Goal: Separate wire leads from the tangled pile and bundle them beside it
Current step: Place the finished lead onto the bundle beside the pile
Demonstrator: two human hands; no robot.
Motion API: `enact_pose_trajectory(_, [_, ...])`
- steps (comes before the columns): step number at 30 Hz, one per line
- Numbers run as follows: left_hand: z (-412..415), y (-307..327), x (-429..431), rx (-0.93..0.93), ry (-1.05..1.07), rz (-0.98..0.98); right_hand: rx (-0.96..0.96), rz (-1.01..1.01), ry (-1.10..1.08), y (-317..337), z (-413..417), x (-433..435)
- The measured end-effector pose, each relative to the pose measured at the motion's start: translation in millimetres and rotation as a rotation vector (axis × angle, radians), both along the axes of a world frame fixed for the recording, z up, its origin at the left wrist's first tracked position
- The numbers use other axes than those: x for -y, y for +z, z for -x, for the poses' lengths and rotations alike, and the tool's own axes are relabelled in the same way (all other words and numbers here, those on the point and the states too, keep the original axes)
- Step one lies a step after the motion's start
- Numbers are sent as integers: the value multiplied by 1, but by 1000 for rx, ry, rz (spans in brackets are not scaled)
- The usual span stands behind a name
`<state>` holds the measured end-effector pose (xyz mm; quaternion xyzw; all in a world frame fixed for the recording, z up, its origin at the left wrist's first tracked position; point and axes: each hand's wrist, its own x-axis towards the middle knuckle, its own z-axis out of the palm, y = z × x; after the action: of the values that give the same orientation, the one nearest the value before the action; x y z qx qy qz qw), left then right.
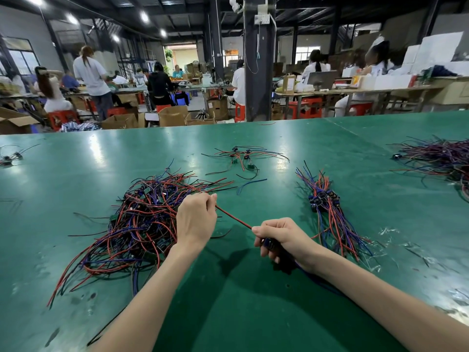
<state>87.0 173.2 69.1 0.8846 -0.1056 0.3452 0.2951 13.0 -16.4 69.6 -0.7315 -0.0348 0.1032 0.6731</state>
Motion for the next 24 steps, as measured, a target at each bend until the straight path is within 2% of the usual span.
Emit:
enact_pose_trajectory(2, [-1, 1, 0, -11, -2, 20, 2, 1, 3, 0, 0, 0])
enact_pose_trajectory(6, [2, 1, 0, 83, -17, -69, 2, 6, 14, 0, 1, 1])
enact_pose_trajectory(8, [1, 2, 0, 14, -28, 1, 4, 8, 16, 0, 1, 2])
enact_pose_trajectory(10, [-2, 6, 0, -154, -67, 245, 3, -2, 21, 0, 1, 2])
enact_pose_trajectory(14, [-6, 19, 2, -584, -217, 1029, 4, -12, 35, 0, 0, 2])
enact_pose_trajectory(16, [-6, 23, 1, -748, -278, 1276, 4, -10, 39, 0, 0, 2])
enact_pose_trajectory(19, [-5, 25, 1, -841, -324, 1381, -1, 1, 35, 0, 0, 2])
enact_pose_trajectory(22, [-2, 23, 4, -782, -275, 1299, 0, -3, 33, 0, -1, 1])
enact_pose_trajectory(24, [0, 23, 7, -740, -273, 1311, 6, -28, 20, -2, -1, 1])
